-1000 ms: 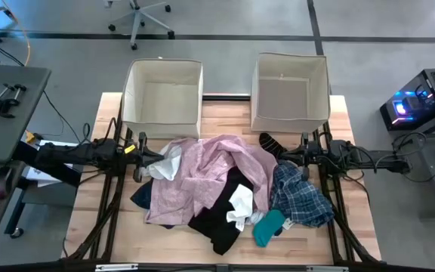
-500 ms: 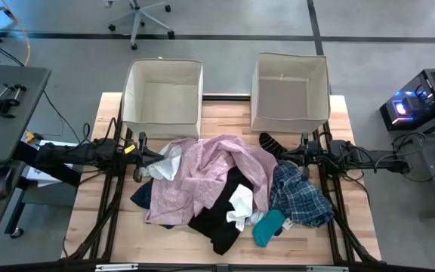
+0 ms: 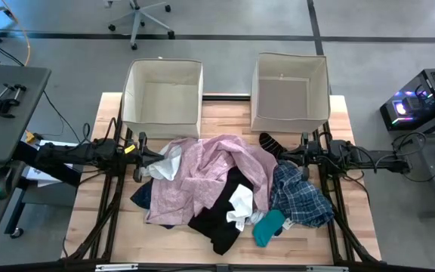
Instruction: Sort clothes
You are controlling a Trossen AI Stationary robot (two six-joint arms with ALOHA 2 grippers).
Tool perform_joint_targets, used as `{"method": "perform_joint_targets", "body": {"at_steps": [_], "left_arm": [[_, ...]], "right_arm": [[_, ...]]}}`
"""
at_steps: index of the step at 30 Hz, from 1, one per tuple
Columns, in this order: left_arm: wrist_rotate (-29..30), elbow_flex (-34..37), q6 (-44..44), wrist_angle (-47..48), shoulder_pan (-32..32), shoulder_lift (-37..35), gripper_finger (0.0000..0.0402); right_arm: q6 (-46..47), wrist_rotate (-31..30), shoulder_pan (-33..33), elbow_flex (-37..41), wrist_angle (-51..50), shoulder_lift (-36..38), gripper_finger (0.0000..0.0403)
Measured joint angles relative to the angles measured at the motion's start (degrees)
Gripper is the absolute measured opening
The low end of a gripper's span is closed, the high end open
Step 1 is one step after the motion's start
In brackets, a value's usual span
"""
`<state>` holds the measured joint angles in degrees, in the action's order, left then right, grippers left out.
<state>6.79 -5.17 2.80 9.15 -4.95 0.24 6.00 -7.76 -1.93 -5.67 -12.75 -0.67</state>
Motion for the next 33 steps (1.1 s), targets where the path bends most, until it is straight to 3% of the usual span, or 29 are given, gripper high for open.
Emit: {"method": "perform_joint_targets", "body": {"at_steps": [15,21,25,28,33], "left_arm": [[0.0,-0.02,2.22,-7.6,0.0,0.01,0.0],[0.07,-0.02,8.56,-7.78,0.0,0.1,0.0],[0.12,-0.02,11.77,-7.88,0.0,0.12,0.0],[0.88,-0.02,12.09,-8.52,0.0,0.12,0.0],[4.46,-0.02,12.09,-9.4,0.0,0.12,0.0]], "right_arm": [[-0.11,-1.74,0.04,0.0,0.88,-0.04,0.0],[32.2,-3.1,0.04,0.02,17.28,-0.07,0.0],[38.1,-3.61,-0.01,-0.57,26.57,-0.83,0.0],[36.79,-2.93,-0.7,-6.67,17.99,-5.2,0.0],[38.9,-10.67,-0.38,-22.39,-16.55,-20.34,0.0]]}}
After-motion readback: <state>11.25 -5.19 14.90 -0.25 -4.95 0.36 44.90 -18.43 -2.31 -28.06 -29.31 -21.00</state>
